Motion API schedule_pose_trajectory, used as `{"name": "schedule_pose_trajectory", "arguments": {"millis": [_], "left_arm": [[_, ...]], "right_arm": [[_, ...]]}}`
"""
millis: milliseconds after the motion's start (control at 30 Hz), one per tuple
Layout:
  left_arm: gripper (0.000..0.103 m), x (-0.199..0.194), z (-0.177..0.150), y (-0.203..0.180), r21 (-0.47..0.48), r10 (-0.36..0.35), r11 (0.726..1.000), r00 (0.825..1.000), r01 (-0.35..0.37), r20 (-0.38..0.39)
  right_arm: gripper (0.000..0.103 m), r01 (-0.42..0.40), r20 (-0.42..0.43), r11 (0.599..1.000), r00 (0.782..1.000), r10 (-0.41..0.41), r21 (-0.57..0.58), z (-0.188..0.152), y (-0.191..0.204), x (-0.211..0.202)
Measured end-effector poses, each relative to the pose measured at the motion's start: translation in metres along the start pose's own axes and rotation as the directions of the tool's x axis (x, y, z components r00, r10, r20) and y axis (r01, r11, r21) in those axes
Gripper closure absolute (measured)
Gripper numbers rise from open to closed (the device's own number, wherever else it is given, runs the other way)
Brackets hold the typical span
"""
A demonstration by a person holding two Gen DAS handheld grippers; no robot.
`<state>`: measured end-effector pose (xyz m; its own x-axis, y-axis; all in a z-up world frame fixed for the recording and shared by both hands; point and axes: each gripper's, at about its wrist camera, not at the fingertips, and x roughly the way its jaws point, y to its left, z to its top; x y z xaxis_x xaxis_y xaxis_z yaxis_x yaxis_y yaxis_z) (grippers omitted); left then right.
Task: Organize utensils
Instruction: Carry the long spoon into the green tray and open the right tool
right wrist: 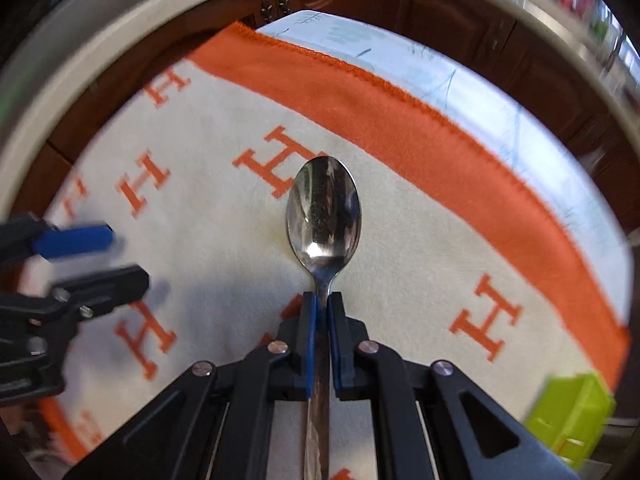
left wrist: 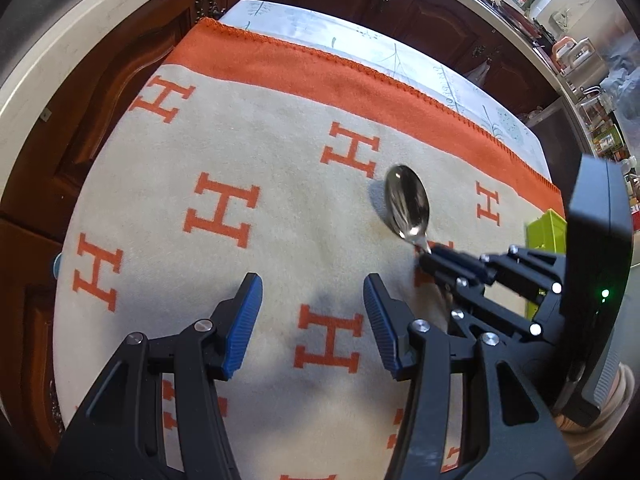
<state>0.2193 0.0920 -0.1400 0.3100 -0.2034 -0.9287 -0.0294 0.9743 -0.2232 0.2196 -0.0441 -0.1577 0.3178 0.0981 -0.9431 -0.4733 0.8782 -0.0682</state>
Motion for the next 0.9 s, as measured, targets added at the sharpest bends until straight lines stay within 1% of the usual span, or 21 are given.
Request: {"name": "schedule_pose_trajectory", "arguments": {"millis": [33, 100, 233, 400, 467, 567, 667, 833, 900], "left_arm": [[0.054, -0.002, 0.000, 0.001, 0.000, -0.004, 1.000, 1.000, 0.004, 0.000], [0.054, -0.004, -0.002, 0.001, 0.001, -0.010, 1.000, 1.000, 0.010, -0.001], [0.054, -0.007, -0.011, -0.005, 0.015, -0.031, 0.999, 0.999, 0.031, -0.014], [0.054, -0.007, -0.026, -0.025, 0.064, -0.052, 0.996, 0.998, 0.054, -0.032], [0.054, -0.007, -0.033, -0.037, 0.090, -0.063, 0.994, 0.997, 0.066, -0.042], [0.054, -0.007, -0.045, -0.060, 0.137, -0.077, 0.987, 0.996, 0.084, -0.054], [0.054, -0.009, -0.057, -0.084, 0.184, -0.094, 0.977, 0.993, 0.105, -0.070], [0.054, -0.017, -0.076, -0.121, 0.262, -0.111, 0.956, 0.990, 0.131, -0.087], [0.054, -0.020, -0.083, -0.136, 0.287, -0.116, 0.948, 0.989, 0.137, -0.089]], "right_arm": [[0.098, 0.004, 0.005, 1.000, 1.000, -0.004, -0.004, -0.003, 0.003, -0.001], [0.098, -0.014, 0.008, 1.000, 1.000, 0.014, 0.021, -0.010, 0.004, -0.004], [0.098, -0.077, 0.002, 0.991, 0.997, 0.077, 0.107, -0.024, -0.007, -0.009], [0.098, -0.160, 0.029, 0.961, 0.987, 0.158, 0.225, -0.049, -0.026, -0.025], [0.098, -0.194, 0.050, 0.941, 0.981, 0.188, 0.277, -0.062, -0.037, -0.035], [0.098, -0.250, 0.095, 0.894, 0.968, 0.231, 0.372, -0.086, -0.061, -0.052], [0.098, -0.284, 0.146, 0.856, 0.959, 0.244, 0.432, -0.112, -0.075, -0.073], [0.098, -0.320, 0.231, 0.790, 0.945, 0.230, 0.524, -0.160, -0.100, -0.108], [0.098, -0.326, 0.253, 0.772, 0.942, 0.219, 0.546, -0.176, -0.111, -0.123]]}}
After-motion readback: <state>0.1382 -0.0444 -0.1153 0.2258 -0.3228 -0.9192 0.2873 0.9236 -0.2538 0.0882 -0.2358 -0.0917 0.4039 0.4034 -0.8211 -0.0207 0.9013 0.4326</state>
